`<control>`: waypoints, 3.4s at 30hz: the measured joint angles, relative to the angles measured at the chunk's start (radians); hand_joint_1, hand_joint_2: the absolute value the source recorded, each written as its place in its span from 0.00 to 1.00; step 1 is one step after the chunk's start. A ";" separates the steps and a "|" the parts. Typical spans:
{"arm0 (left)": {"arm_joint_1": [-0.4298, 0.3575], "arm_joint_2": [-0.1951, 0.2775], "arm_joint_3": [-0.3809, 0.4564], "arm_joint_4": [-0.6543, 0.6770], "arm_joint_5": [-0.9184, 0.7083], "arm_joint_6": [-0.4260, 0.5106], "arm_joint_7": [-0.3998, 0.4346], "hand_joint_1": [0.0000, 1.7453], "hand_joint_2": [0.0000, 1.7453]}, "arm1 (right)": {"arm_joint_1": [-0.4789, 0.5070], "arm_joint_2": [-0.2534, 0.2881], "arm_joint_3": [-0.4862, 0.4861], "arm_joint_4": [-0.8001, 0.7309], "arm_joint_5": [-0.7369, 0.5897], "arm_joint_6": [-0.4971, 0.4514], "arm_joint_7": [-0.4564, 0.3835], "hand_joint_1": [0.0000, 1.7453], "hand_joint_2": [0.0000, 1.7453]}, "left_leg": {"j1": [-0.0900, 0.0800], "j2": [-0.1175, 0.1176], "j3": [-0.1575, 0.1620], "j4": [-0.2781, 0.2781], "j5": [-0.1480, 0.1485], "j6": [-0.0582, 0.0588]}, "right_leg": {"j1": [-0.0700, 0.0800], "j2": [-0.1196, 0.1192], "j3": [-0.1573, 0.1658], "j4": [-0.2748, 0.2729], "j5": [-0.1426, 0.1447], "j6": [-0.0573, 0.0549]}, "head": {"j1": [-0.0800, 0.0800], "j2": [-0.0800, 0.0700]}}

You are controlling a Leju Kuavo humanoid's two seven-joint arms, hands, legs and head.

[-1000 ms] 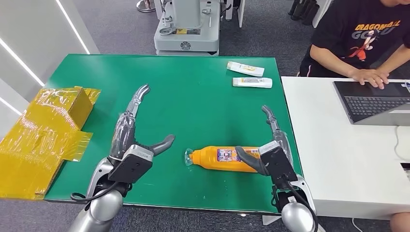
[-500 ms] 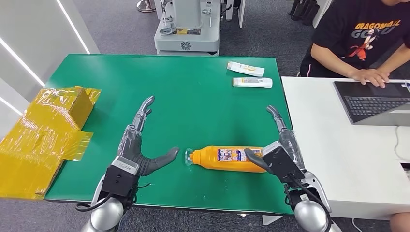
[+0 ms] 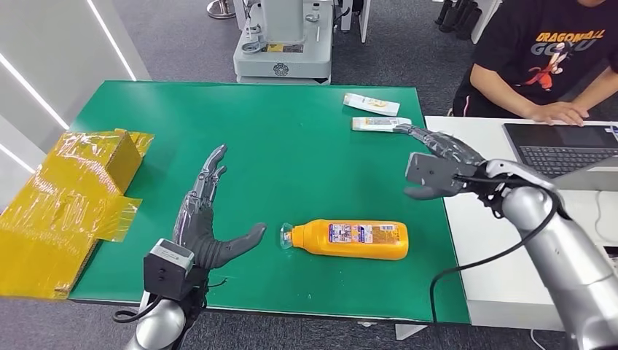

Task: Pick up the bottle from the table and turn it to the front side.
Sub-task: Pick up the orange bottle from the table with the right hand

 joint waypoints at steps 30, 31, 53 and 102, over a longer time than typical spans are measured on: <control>-0.012 0.001 0.000 0.028 0.052 0.018 -0.025 0.00 1.00 | -0.231 0.045 0.456 0.278 -0.168 0.138 -0.036 0.00 1.00 | 0.000 -0.003 -0.003 0.001 0.000 0.001 | 0.000 -0.003 -0.003 0.000 0.000 0.000 | 0.000 0.000; -0.012 0.000 0.000 0.028 0.053 0.018 -0.025 0.00 1.00 | -0.228 0.044 0.462 0.276 -0.180 0.140 -0.030 0.00 1.00 | 0.000 -0.003 -0.003 0.002 0.000 0.001 | 0.000 -0.003 -0.003 0.000 0.000 0.000 | 0.000 0.000; -0.015 0.000 0.000 0.029 0.070 0.021 -0.010 0.00 1.00 | -0.043 -0.091 0.571 0.205 -0.163 -0.026 0.108 0.00 1.00 | 0.000 -0.004 -0.004 0.003 0.000 0.001 | 0.000 -0.003 -0.003 0.000 0.000 0.001 | 0.000 0.000; -0.018 -0.001 0.000 0.038 0.079 0.035 -0.007 0.00 1.00 | -0.189 -0.021 0.449 0.218 -0.073 -0.037 0.094 0.00 1.00 | -0.001 -0.003 -0.007 0.004 0.001 0.002 | -0.001 -0.003 -0.006 0.003 0.001 0.001 | 0.000 0.000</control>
